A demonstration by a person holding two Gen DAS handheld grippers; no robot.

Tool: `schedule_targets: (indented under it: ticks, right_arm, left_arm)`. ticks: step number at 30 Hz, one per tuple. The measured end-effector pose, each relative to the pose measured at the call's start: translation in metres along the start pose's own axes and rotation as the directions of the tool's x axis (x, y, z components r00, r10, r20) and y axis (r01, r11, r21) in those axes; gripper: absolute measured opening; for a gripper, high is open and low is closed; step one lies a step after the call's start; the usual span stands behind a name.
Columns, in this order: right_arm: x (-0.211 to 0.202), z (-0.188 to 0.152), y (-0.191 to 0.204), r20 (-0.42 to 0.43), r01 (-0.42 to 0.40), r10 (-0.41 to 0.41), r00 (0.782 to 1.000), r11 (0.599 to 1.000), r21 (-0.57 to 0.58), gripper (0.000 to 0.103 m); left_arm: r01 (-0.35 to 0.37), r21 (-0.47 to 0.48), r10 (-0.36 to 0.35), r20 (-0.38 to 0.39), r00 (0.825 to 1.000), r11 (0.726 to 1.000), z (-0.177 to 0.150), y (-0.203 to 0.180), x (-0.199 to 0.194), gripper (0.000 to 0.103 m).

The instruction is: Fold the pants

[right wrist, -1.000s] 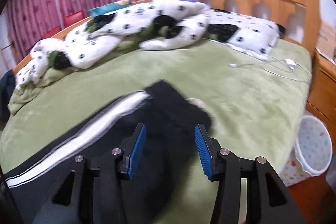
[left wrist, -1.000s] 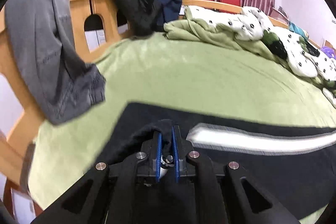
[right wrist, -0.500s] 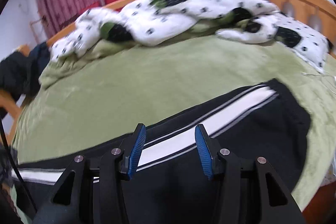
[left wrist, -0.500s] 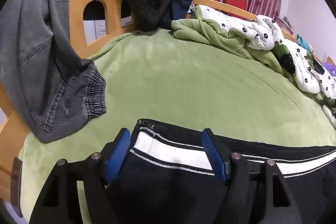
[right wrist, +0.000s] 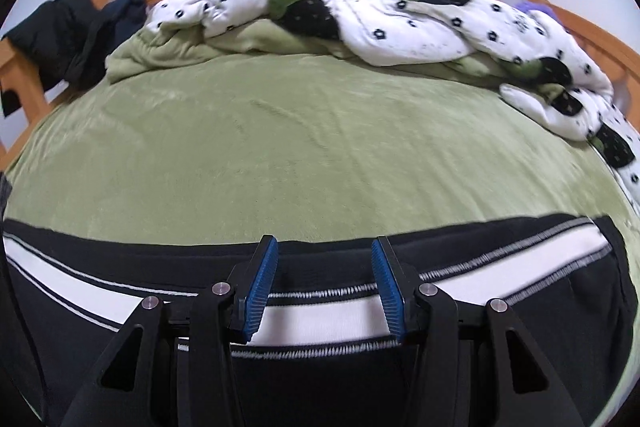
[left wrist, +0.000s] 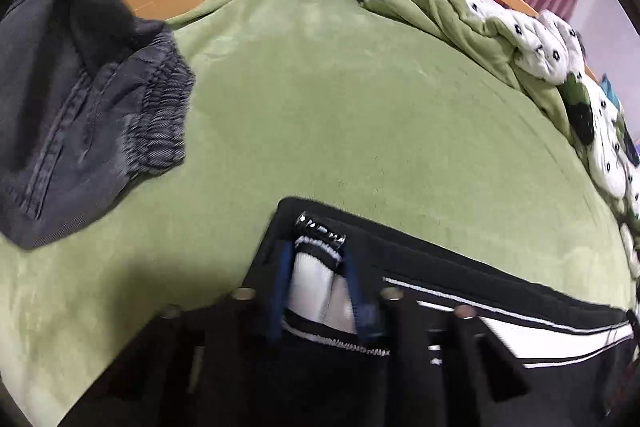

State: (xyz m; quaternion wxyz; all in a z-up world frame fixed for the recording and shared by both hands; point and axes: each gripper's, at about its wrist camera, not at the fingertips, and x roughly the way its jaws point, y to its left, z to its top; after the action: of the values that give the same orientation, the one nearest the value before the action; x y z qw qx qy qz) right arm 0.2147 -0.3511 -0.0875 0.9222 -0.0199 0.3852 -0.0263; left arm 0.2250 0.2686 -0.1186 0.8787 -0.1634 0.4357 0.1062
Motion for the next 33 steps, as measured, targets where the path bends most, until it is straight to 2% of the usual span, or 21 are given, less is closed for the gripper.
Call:
schedule_targets:
  ticks: [2,4,6,9,11,14,17,19,20,21,22,23,24,27,30,33]
  right_arm:
    - [0.005,0.0,-0.002,-0.009,-0.027,0.027,1.0,1.0,0.0,0.048]
    - [0.007,0.002,-0.002,-0.014,-0.066,0.066,0.998,0.998,-0.001,0.048]
    - [0.007,0.003,0.004,-0.003,-0.098,0.098,0.995,0.995,-0.02,0.049]
    - [0.009,0.005,0.019,0.011,-0.135,0.136,0.991,0.988,-0.075,0.06]
    - [0.015,0.004,0.03,-0.005,-0.147,0.147,0.989,0.982,-0.119,0.061]
    - [0.032,0.0,0.044,-0.066,-0.179,0.169,0.983,0.966,-0.186,0.061]
    - [0.049,-0.004,0.056,-0.103,-0.173,0.152,0.983,0.953,-0.247,0.061]
    - [0.058,-0.007,0.062,-0.152,-0.192,0.154,0.976,0.942,-0.276,0.048]
    - [0.06,-0.008,0.065,-0.166,-0.199,0.156,0.974,0.937,-0.286,0.03]
    - [0.059,-0.008,0.067,-0.163,-0.195,0.151,0.975,0.933,-0.303,0.023]
    - [0.058,-0.009,0.069,-0.165,-0.188,0.14,0.976,0.926,-0.327,0.02]
    - [0.057,-0.011,0.071,-0.164,-0.18,0.128,0.978,0.918,-0.354,0.01]
    - [0.055,-0.013,0.071,-0.152,-0.168,0.119,0.981,0.913,-0.372,0.005]
    - [0.044,-0.011,0.067,-0.109,-0.167,0.136,0.985,0.917,-0.362,0.003]
    - [0.03,0.001,0.062,-0.033,-0.155,0.153,0.988,0.936,-0.316,0.003]
    - [0.035,0.004,0.061,-0.003,-0.136,0.14,0.99,0.953,-0.272,0.002]
  left_arm:
    - [0.002,-0.019,-0.001,0.051,0.999,1.0,0.003,0.001,-0.007,0.016]
    - [0.043,-0.049,-0.038,0.11,0.993,0.998,0.006,0.002,-0.02,0.016]
    - [0.012,0.007,-0.013,0.132,0.991,1.0,0.006,-0.005,-0.023,0.016]
    - [-0.037,0.031,0.034,0.097,0.995,0.999,0.0,-0.008,-0.01,0.017]
    - [-0.041,0.014,0.04,0.055,0.998,0.999,-0.003,-0.003,-0.001,0.017]
    - [-0.007,-0.017,0.008,0.045,0.999,1.0,0.0,0.005,-0.003,0.017]
    - [0.002,-0.022,-0.001,0.05,0.999,1.0,0.001,0.005,-0.007,0.017]
    - [-0.008,-0.007,0.008,0.054,0.999,1.0,0.001,0.003,-0.006,0.017]
    - [-0.013,0.0,0.013,0.054,0.998,1.0,0.0,0.002,-0.005,0.017]
    - [-0.016,0.004,0.016,0.055,0.998,1.0,0.0,0.002,-0.005,0.017]
    - [-0.02,0.009,0.019,0.056,0.998,1.0,0.0,0.001,-0.005,0.017]
    - [-0.023,0.014,0.022,0.058,0.998,1.0,-0.001,0.001,-0.005,0.017]
    - [-0.024,0.015,0.023,0.059,0.998,1.0,0.0,0.0,-0.006,0.017]
    - [-0.01,0.009,0.009,0.077,0.997,1.0,0.0,0.001,-0.01,0.017]
    - [0.032,-0.022,-0.029,0.128,0.991,0.999,0.003,0.004,-0.02,0.017]
    - [0.048,-0.042,-0.041,0.149,0.988,0.998,0.006,0.005,-0.021,0.017]
